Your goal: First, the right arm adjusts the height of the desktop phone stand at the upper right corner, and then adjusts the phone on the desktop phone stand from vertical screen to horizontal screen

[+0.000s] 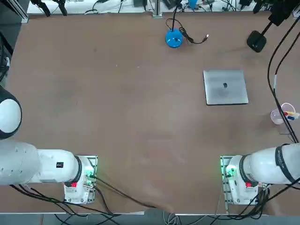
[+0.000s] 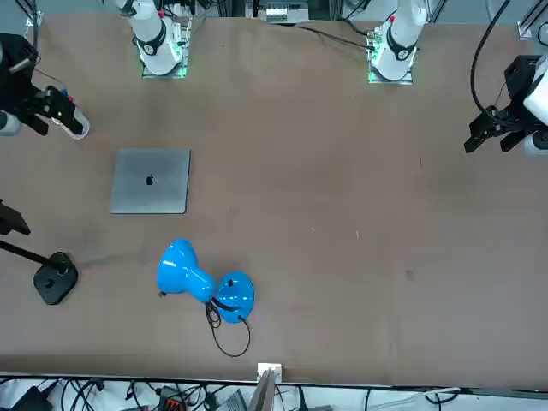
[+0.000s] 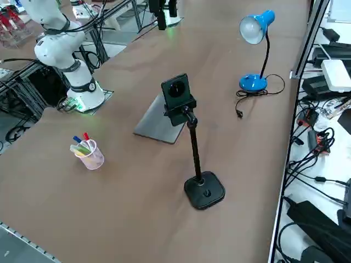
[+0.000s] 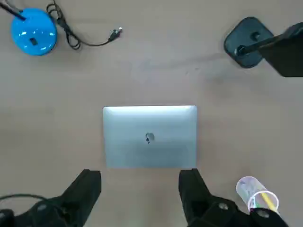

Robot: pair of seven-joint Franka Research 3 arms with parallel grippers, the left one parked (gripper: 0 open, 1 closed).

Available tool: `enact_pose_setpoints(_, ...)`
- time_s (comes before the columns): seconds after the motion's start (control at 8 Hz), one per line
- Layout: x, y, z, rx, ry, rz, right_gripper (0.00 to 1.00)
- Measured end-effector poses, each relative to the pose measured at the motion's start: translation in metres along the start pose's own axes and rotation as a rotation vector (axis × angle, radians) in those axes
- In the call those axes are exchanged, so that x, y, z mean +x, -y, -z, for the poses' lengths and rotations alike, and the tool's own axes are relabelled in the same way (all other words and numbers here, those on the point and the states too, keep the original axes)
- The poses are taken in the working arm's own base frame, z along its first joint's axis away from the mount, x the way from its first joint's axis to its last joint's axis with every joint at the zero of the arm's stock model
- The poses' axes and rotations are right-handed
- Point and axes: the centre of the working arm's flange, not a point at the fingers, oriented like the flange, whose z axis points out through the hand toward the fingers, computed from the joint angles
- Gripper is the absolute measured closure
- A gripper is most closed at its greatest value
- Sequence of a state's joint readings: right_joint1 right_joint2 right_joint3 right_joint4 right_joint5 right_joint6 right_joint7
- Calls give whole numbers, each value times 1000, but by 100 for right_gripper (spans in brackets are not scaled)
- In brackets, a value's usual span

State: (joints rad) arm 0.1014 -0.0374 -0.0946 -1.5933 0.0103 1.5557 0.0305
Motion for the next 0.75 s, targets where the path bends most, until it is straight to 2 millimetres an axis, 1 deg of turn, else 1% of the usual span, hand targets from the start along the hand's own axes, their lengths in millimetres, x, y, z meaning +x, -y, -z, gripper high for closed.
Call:
enact_pose_setpoints(0.12, 6, -12, 4, -1, -12, -25, 0)
enact_pose_setpoints(0.25, 13, -29, 8, -3, -30, -57, 0)
enact_pose_setpoints(0.5, 32, -60, 25, -13, -87, -116, 0)
enact_pose_setpoints(0.62, 44, -77, 29, -21, -118, -145, 0)
enact_pose_setpoints(0.75, 57, -97, 27, -29, -162, -177, 0)
